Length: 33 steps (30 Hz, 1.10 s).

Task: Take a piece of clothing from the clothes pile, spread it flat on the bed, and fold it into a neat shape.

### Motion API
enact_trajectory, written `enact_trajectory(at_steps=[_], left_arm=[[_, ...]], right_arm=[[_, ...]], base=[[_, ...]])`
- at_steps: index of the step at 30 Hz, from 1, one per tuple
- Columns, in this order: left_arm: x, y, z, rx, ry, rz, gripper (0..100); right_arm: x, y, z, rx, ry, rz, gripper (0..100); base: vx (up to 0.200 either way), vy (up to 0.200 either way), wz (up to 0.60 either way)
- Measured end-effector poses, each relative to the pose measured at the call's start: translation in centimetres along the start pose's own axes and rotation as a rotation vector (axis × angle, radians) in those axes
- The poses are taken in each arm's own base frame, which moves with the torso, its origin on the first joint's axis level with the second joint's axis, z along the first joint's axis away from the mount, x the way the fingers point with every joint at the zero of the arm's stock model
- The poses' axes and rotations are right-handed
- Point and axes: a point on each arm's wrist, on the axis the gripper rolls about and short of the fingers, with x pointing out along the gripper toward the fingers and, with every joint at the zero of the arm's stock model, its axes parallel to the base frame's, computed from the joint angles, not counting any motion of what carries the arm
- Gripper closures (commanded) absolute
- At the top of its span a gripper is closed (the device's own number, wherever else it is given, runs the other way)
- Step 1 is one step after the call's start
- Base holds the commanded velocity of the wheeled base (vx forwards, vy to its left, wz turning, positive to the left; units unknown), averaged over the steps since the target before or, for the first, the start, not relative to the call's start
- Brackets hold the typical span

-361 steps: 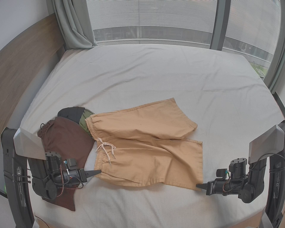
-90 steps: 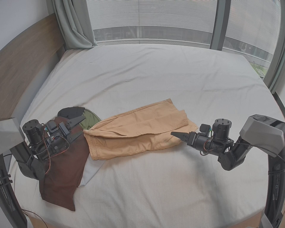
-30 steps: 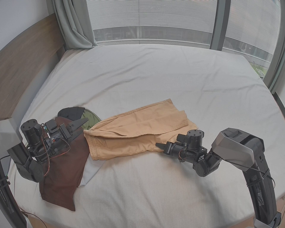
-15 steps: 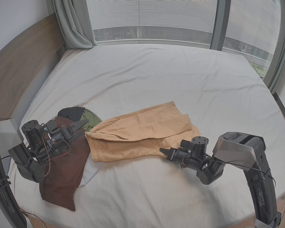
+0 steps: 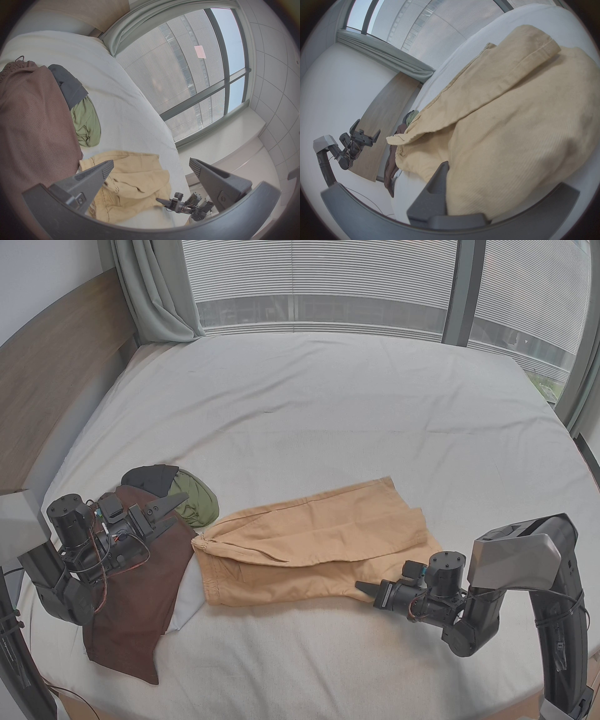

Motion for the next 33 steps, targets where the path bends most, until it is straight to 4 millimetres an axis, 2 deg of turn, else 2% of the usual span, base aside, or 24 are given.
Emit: enact_trajectory(at_steps=[5,14,19,28,29,33], left_arm=[[0.0,0.0,0.0,-0.001,0.001,0.000,0],[0.1,-0.1,-0.1,-0.002,0.005,-0.001,0],[0.1,-0.1,-0.2,-0.003,0.008,-0.003,0],[0.2,-0.5,-0.4,-0.002,0.014,-0.014,0],[0.3,-0.5,-0.3,-0.001,0.014,-0.017,0],[0.5,-0.8,-0.4,0.003,0.016,-0.026,0]], right_arm=[[-3.2,0.7,-1.2,0.023,0.052,-0.049,100],[-7.5,2.4,-3.4,0.007,0.131,-0.153,100],[-8.2,2.8,-4.1,-0.010,0.148,-0.189,100],[-8.0,3.2,-4.8,-0.018,0.172,-0.184,100],[-8.0,3.2,-4.9,-0.018,0.173,-0.184,0],[-8.1,3.1,-5.0,-0.017,0.178,-0.186,0]], base=[[0.000,0.000,0.00],[0.000,0.000,0.00],[0.000,0.000,0.00],[0.000,0.000,0.00],[0.000,0.000,0.00],[0.000,0.000,0.00]])
